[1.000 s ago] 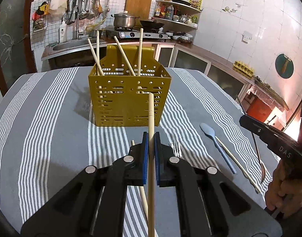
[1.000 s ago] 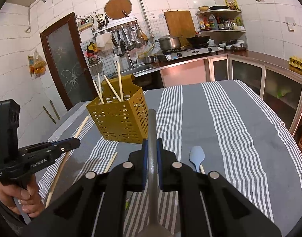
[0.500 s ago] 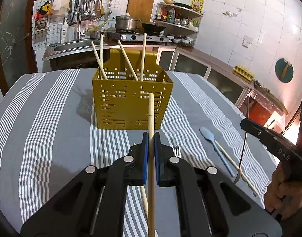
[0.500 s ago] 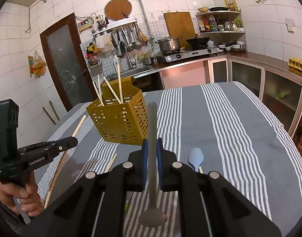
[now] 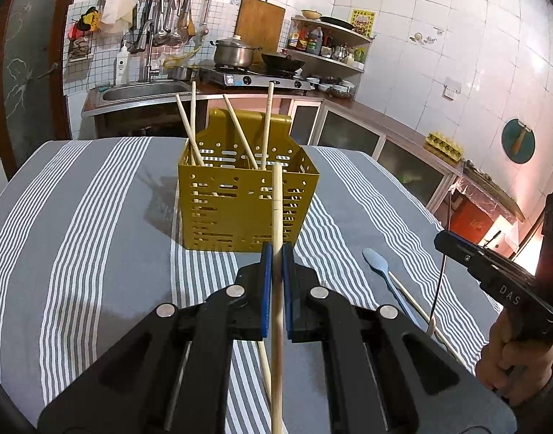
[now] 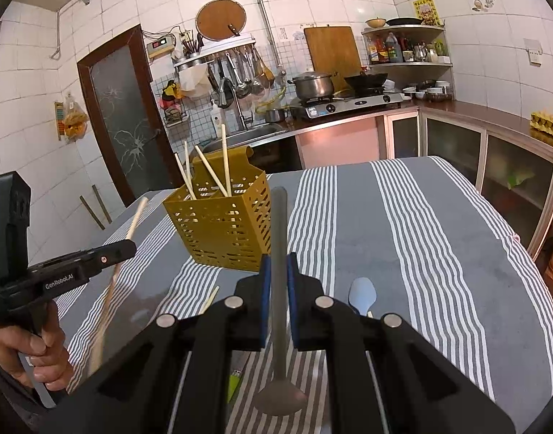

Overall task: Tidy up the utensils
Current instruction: 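Lift the chopstick in the left tool toward the caddy while the right tool carries the ladle, then lower the chopstick into the caddy and open the left tool while the right tool releases the ladle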

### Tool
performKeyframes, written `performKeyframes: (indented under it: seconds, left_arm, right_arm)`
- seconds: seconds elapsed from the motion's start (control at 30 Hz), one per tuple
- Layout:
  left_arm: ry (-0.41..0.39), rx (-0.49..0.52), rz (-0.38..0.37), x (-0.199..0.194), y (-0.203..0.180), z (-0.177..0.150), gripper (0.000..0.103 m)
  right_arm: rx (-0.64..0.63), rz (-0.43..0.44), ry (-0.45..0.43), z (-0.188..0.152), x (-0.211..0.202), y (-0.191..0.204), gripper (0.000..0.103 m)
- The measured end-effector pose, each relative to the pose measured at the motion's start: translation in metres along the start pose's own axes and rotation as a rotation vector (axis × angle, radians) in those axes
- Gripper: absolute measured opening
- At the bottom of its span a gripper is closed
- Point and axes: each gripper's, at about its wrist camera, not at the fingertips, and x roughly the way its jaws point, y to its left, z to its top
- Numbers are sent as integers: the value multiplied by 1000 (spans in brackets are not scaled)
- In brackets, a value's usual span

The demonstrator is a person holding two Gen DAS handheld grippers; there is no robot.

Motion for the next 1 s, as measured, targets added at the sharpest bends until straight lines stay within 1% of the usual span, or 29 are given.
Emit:
performKeyframes:
  seconds: [0.3, 0.53, 0.67, 0.8, 1.0]
  left_arm:
    - [-7, 8, 1, -2, -2, 2, 4]
    - [-59, 31, 16, -18, -3, 15, 4]
    - [-94, 31, 24, -28, 4, 33, 4]
    - [-146, 46, 42, -41, 9, 59, 4]
    - [-237, 74, 76, -60, 16, 109, 4]
  right_arm:
    - [-2, -1, -6, 2, -2, 1, 9]
    - [-14, 3, -68, 20, -12, 9, 9]
    - [-43, 15, -113, 42, -16, 22, 9]
    - [-74, 21, -151, 65, -14, 38, 9]
    - [-111, 35, -203, 105, -6, 62, 9]
